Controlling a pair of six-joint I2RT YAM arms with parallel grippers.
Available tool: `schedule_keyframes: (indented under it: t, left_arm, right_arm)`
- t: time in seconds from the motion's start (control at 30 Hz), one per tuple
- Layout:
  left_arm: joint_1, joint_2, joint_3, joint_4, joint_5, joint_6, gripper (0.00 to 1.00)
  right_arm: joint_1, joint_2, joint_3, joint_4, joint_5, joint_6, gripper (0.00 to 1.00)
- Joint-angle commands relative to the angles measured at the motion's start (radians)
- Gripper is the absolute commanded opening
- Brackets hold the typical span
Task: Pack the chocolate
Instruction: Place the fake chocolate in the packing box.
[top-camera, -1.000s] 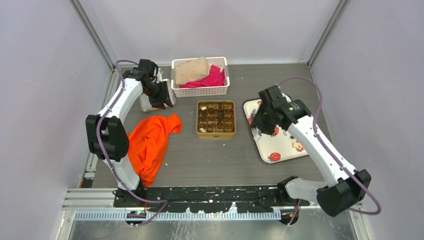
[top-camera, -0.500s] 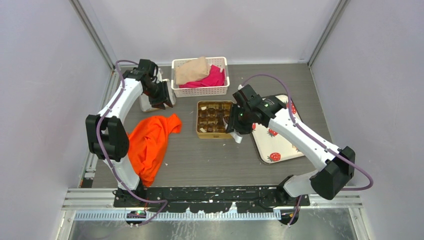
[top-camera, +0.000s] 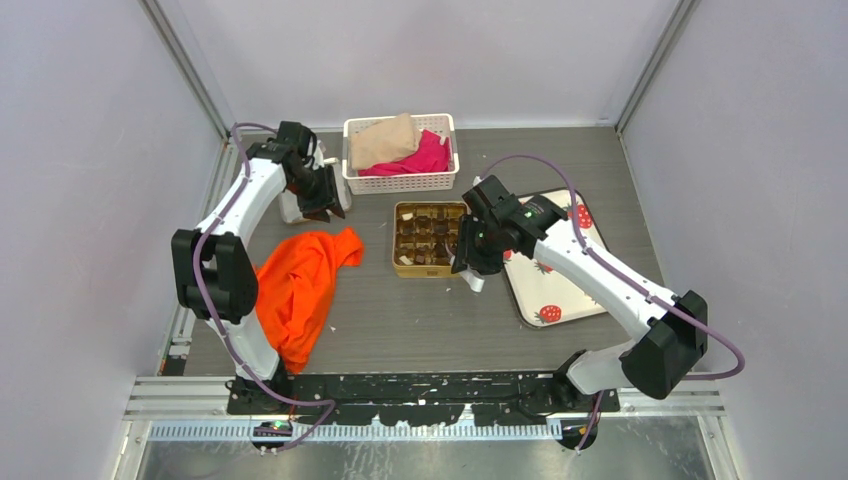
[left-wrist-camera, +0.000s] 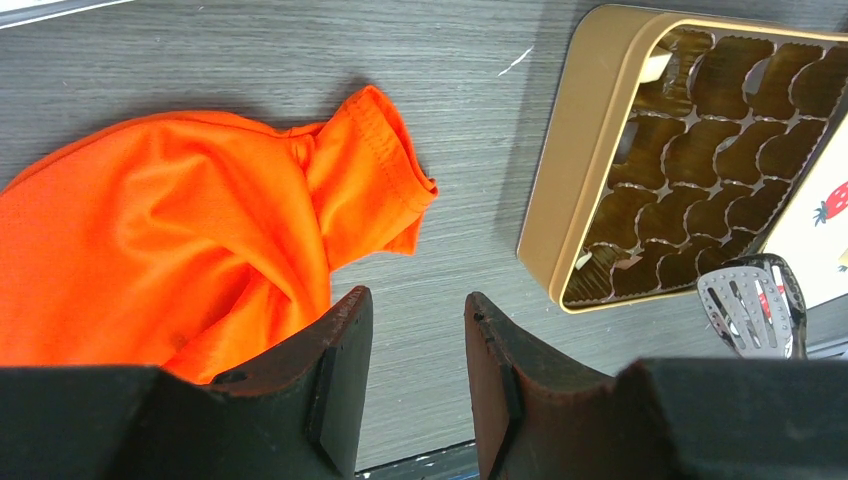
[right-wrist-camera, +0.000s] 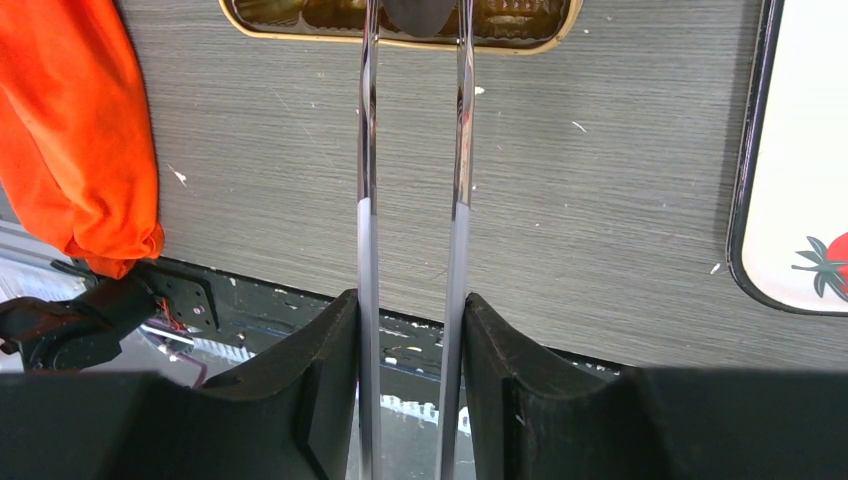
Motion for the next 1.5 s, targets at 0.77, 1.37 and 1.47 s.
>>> schedule_keyframes:
  t: [0.77,1.37,1.47]
  left_arm:
    - [0.012,-0.079,-0.032,0.032,-0.006,-0.006,0.41]
    - [0.013,-0.093,-0.043,0.026,-0.008,0.000,0.41]
    - [0.013,-0.093,-0.044,0.026,-0.009,0.002,0.41]
  right_arm:
    - [0.008,0.044,-0.008,0.087,0.006,-0.006,0.29]
    - [0.023,0.046,0.010,0.098,0.004,0.003,0.44]
    - [0.027,0.041,0.008,0.094,-0.003,0.005,0.44]
